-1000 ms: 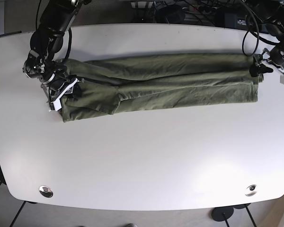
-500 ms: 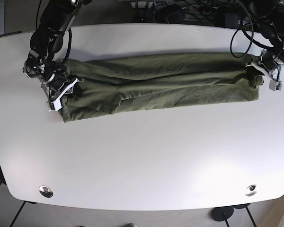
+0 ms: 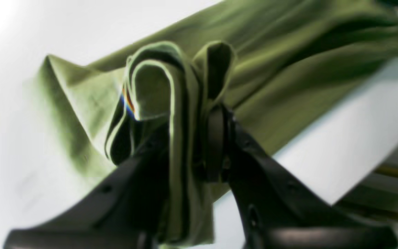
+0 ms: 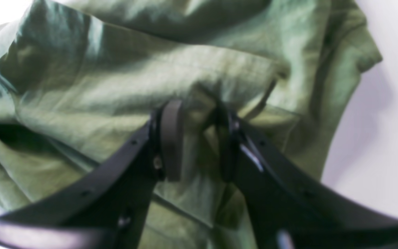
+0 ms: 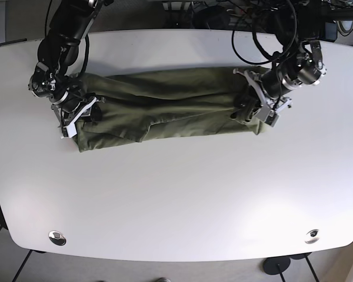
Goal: Fold the T-shirt properly
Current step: 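Grasp the strip end with the left gripper and fold it toward the right gripper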
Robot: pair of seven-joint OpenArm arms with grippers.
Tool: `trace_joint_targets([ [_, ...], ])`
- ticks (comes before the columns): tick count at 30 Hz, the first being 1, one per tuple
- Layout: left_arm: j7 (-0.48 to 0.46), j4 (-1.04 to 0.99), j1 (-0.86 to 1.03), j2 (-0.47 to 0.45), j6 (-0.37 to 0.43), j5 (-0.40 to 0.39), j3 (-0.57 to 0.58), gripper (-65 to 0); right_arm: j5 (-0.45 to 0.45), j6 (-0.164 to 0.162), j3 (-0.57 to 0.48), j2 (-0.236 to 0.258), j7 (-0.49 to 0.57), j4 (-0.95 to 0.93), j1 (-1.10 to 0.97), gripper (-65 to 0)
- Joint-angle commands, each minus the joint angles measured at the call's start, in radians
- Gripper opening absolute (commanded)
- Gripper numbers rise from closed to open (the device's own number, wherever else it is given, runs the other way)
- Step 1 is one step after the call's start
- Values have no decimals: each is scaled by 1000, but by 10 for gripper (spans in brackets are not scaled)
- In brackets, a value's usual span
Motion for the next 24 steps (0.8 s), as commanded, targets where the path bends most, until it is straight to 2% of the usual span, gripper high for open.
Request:
trace_joint_targets([
  [1, -27, 7, -25, -7, 24, -23, 37, -596, -5, 4, 1, 6, -11, 9, 10, -485],
  [6, -27, -46, -57, 8, 93, -23, 111, -579, -5, 4, 2, 6, -11, 9, 9, -485],
  [8, -24, -59, -67, 2, 109, -23, 162, -503, -5, 4, 2, 6, -11, 9, 9, -485],
  [9, -24, -57, -67, -5, 130, -23, 186, -429, -5, 4, 2, 6, -11, 9, 9, -485],
  [10, -24, -54, -68, -5, 158, -23, 200, -393, -5, 4, 2, 6, -11, 9, 9, -485],
  [14, -24, -49, -91, -5, 321, -23, 300, -306, -5, 4, 1, -9, -11, 9, 10, -485],
  [16, -23, -46, -113, -10, 340, -23, 378, -299, -5, 4, 1, -10, -11, 9, 10, -485],
  [18, -23, -11, -113, -10, 340, -20, 400, -299, -5, 4, 1, -12, -11, 9, 10, -485],
  [22, -23, 24, -108, -12, 340, 57, 335, -299, -5, 4, 1, -12, -11, 9, 9, -485],
  [24, -24, 40, -105, -59, 339, 69, 318, -342, -5, 4, 1, -12, -11, 10, 9, -485],
])
